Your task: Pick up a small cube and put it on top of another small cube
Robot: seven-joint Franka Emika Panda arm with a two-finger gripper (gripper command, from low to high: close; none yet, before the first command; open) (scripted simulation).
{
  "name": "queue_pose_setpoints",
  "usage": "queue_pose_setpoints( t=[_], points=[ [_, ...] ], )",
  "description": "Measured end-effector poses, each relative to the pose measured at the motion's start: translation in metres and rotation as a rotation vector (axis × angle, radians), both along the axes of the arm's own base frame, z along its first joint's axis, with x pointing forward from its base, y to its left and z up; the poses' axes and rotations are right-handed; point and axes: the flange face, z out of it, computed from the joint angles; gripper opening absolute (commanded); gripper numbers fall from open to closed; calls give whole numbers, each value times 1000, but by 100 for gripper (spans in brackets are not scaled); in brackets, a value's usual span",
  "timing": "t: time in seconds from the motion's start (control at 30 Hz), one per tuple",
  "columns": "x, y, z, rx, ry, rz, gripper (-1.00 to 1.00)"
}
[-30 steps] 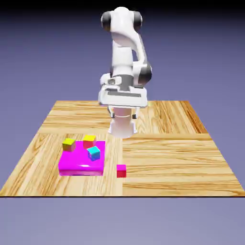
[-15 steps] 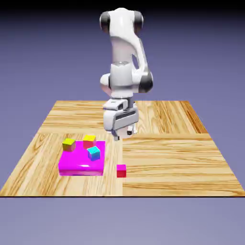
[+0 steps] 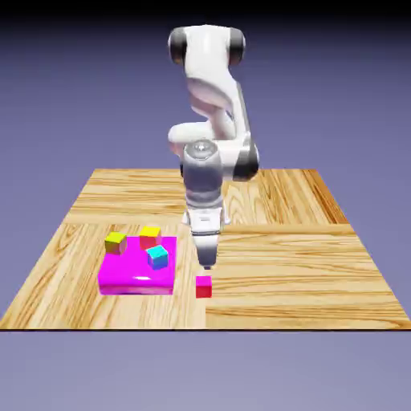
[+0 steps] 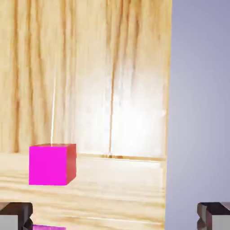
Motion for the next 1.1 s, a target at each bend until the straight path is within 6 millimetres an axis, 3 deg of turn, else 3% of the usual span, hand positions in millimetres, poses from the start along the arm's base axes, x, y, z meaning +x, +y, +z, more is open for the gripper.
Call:
queue_pose_setpoints(
  t=[0.53, 1.1],
  points=[
    [16, 0, -79, 212, 348, 640, 0],
    [14, 2, -157, 677, 643, 1209, 0]
  ],
)
